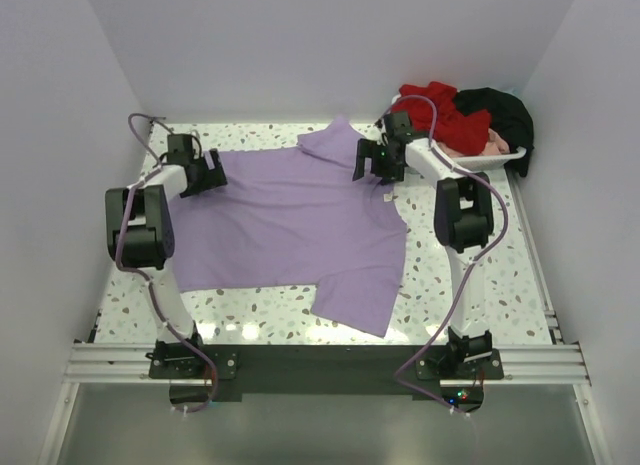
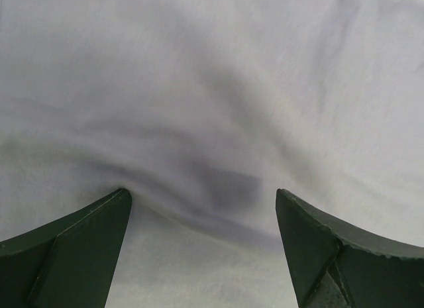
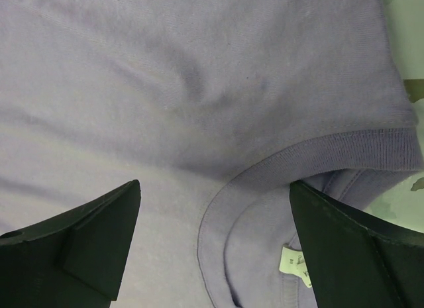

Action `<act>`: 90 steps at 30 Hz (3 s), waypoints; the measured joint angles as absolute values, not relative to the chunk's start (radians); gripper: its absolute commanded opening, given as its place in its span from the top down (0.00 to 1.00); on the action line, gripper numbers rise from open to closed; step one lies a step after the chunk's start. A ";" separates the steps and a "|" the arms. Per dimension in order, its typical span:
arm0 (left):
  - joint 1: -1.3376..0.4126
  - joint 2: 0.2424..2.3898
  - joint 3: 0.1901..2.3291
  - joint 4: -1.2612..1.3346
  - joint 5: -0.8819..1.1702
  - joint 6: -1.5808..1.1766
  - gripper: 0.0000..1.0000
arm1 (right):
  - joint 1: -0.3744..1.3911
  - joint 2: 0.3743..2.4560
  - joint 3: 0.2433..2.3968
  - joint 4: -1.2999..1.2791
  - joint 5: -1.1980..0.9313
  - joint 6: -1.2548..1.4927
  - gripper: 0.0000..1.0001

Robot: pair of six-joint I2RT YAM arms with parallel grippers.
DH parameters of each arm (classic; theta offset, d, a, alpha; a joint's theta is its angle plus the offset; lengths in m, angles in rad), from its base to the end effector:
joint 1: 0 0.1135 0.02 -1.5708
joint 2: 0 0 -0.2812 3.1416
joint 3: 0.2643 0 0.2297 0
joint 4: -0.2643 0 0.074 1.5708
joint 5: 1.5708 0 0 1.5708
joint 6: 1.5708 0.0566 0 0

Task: Fold and stack the t-shirts
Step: Flatten the tshirt out, then fold the tshirt

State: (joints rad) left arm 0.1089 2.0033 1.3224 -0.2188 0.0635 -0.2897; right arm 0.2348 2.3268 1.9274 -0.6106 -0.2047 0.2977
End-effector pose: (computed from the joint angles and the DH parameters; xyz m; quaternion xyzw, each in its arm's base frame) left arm 0.4269 0.0431 0.1737 -0.1766 0.9271 -0.0596 0.3251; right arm 0.4927 0.1297 0.1776 0.0018 0.9563 0.1671 0.2398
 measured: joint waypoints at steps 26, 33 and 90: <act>0.077 1.678 1.240 -0.278 -0.096 -0.336 0.07 | 0.234 2.351 2.011 -0.702 -0.229 0.315 0.02; 0.079 1.338 0.909 -0.280 -0.259 -0.402 0.25 | 0.234 2.201 1.892 -0.726 -0.245 0.313 0.03; 0.393 1.319 0.544 -0.227 -0.311 -0.561 0.95 | 0.234 1.916 1.643 -0.743 -0.245 0.305 0.04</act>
State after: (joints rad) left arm 0.3927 1.3193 0.5438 -0.2272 -0.3107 -0.5613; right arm 0.2344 1.9160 1.6428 -0.7425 -0.2447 0.3054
